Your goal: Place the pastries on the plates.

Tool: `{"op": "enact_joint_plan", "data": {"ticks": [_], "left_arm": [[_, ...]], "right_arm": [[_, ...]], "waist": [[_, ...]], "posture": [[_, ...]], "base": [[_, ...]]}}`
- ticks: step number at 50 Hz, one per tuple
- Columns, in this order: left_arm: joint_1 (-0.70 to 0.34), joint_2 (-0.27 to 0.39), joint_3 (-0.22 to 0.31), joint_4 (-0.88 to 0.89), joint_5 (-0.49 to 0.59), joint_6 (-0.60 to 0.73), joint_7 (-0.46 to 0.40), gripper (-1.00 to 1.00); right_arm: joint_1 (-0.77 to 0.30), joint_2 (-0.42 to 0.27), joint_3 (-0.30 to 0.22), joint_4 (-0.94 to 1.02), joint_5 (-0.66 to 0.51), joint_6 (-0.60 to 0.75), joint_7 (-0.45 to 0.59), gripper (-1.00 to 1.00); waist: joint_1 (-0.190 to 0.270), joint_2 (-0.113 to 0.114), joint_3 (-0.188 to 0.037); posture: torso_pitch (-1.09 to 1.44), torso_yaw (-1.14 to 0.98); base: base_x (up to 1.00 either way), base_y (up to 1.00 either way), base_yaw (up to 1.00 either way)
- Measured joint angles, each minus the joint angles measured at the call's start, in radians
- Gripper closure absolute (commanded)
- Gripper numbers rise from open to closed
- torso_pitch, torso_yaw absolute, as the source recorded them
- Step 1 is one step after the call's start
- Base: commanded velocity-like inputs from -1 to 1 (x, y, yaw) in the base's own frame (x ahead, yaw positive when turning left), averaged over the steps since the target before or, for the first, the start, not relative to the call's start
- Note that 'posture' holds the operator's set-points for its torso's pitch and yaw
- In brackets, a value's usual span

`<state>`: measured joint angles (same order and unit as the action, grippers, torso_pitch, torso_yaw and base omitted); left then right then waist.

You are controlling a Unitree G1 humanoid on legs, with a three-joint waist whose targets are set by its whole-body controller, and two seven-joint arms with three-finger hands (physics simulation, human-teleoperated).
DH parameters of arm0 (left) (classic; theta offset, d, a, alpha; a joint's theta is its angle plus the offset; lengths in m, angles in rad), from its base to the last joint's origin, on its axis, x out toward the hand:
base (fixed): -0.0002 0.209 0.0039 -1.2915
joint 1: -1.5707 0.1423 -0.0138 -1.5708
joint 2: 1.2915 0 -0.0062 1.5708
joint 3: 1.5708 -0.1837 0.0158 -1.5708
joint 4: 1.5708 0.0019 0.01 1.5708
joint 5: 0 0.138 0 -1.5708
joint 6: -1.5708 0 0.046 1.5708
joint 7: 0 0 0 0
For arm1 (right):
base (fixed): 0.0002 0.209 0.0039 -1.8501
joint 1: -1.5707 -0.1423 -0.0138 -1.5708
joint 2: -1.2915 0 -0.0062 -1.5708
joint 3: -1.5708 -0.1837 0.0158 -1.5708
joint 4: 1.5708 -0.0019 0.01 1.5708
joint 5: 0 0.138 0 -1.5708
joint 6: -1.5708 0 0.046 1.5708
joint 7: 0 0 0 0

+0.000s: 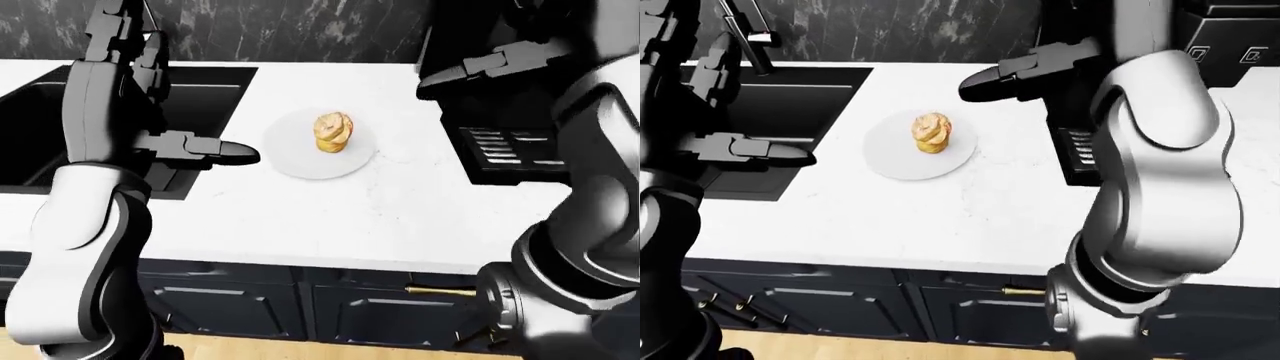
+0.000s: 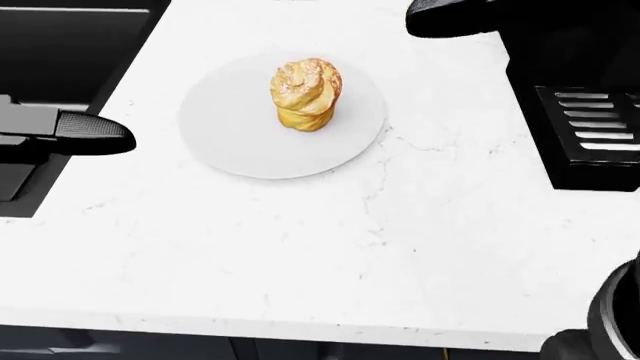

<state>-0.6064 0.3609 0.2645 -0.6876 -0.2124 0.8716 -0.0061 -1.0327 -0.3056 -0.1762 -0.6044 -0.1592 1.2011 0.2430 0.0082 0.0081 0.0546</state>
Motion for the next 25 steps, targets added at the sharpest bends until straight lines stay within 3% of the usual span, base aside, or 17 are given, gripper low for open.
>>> {"op": "enact_joint_plan", "data": {"ticks": [13,19,22,25], "left_arm": [[-0.016,0.001,-0.014,0.013,-0.005,-0.010,0.001,-1.00],[-0.026,0.002,-0.010,0.038,0.003,-0.025,0.011,-1.00],[-0.004,-0.003,-0.006,0.038,0.005,-0.040,0.011,-1.00],[0.008,-0.012,-0.020,0.035,0.003,-0.048,0.007,-1.00]], "right_arm": [[0.044,-0.098,-0.115,-0.266,0.209,0.225,-0.094,-1.00],[0.129,-0.067,-0.199,-0.364,0.277,0.275,-0.138,-1.00],[0.154,-0.057,-0.210,-0.379,0.312,0.284,-0.162,-1.00],[0.208,-0.040,-0.221,-0.391,0.336,0.252,-0.203,-1.00]], "waist": [[0.000,-0.002,0.007],[0.000,-0.007,0.005],[-0.006,0.000,-0.018],[-0.012,-0.009,-0.017]], "posture": [[0.00,0.00],[0.00,0.00],[0.00,0.00],[0.00,0.00]], "base": [[0.00,0.00,0.00],[-0.02,0.00,0.00],[-0.42,0.16,0.00],[-0.47,0.18,0.00]]}}
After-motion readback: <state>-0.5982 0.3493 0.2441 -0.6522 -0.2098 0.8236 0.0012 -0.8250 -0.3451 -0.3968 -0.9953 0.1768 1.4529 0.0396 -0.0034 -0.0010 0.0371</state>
